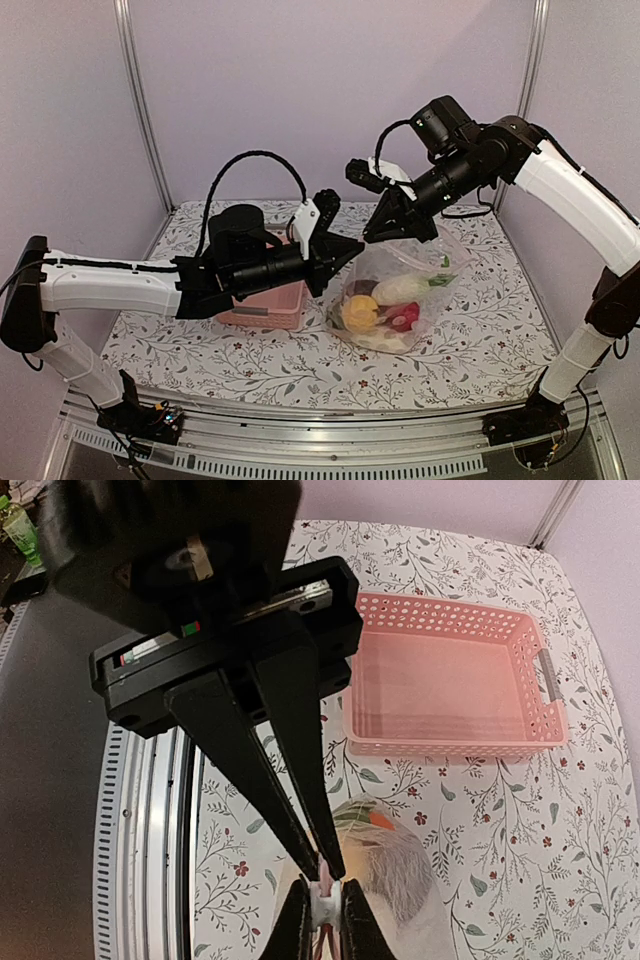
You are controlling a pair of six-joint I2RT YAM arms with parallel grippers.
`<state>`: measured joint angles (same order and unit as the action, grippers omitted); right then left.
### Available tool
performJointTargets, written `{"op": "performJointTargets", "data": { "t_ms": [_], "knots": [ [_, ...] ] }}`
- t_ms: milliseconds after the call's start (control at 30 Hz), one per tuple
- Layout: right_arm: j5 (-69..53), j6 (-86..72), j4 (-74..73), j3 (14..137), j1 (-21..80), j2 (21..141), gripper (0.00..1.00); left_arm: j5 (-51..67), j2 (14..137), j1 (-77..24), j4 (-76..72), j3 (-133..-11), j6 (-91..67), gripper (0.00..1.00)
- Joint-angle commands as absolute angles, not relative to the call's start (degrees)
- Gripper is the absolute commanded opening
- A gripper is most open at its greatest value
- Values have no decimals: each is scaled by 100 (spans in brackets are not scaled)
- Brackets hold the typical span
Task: Place the food in the zip-top bag and seal the zipper
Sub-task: Hold the zipper food storage bag at the center of the board.
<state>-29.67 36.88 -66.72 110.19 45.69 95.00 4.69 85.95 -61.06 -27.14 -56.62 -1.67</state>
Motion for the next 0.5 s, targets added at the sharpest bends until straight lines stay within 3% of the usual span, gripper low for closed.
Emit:
{"op": "performJointTargets", "data": {
  "t_ms": [0, 33, 100, 467],
  "knots": [
    [-2952, 3656, -6816, 11033, 4598, 9580, 0, 602, 8679, -6061, -2871, -5833, -193, 16],
    [-2957, 3664, -6820, 11031, 4597, 9580, 0, 632, 8690, -6056, -2863, -5847, -191, 22],
    [-2970, 3673, -6818, 11032, 4597, 9580, 0, 662, 8730, -6049, -2837, -5902, -187, 24],
    [-2964, 3674, -6840, 11056, 4598, 9554, 0, 989, 8972, -5977, -2709, -6115, -113, 0]
  ]
}}
